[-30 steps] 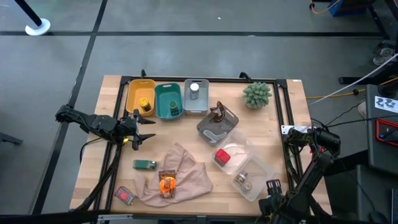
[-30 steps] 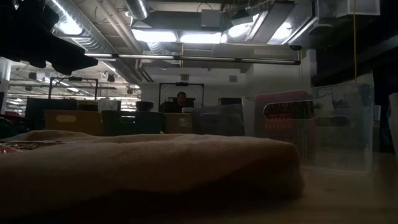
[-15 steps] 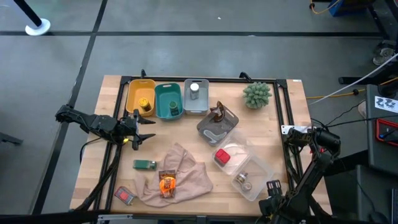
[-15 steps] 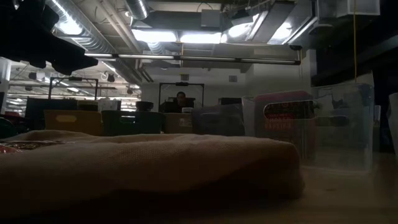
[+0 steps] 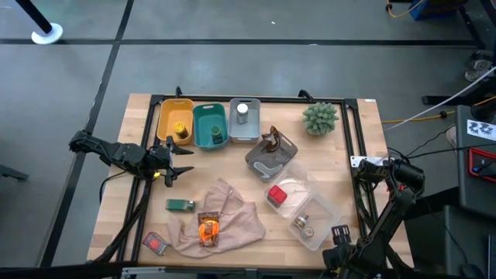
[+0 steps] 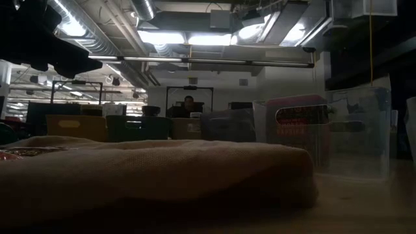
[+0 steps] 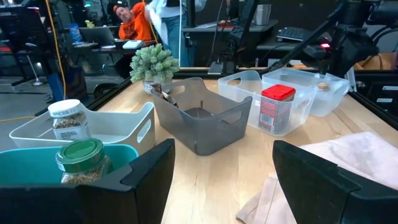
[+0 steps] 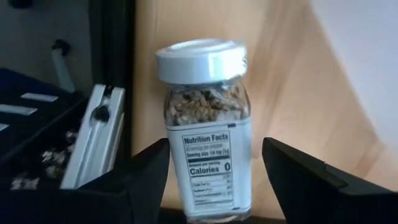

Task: Sort spices by type
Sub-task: Put the white seasoning bottle into the gray bin

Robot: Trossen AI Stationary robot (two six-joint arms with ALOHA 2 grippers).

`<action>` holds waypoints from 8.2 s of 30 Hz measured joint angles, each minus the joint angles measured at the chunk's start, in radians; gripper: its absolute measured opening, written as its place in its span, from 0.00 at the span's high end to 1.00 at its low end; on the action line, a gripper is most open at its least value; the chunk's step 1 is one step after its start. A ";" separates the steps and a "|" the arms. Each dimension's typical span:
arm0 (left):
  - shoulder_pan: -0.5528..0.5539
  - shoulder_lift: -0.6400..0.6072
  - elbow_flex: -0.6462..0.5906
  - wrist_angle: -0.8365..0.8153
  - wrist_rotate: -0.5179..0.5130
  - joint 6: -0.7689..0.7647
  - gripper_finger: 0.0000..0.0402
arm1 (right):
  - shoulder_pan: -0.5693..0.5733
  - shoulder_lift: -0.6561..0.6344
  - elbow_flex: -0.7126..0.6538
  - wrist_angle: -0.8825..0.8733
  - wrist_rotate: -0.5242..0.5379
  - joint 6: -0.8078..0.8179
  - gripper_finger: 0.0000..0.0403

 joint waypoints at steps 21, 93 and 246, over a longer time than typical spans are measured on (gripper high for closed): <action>0.000 0.000 0.000 0.000 0.000 0.000 0.37 | 0.000 0.000 0.000 0.060 0.045 0.055 0.36; 0.000 0.000 0.000 0.000 0.000 0.000 0.36 | -0.744 0.005 0.436 -0.011 0.110 -1.217 0.48; 0.583 1.314 0.472 0.938 0.233 0.132 0.67 | -1.566 0.006 -0.002 0.858 -0.134 -1.380 0.48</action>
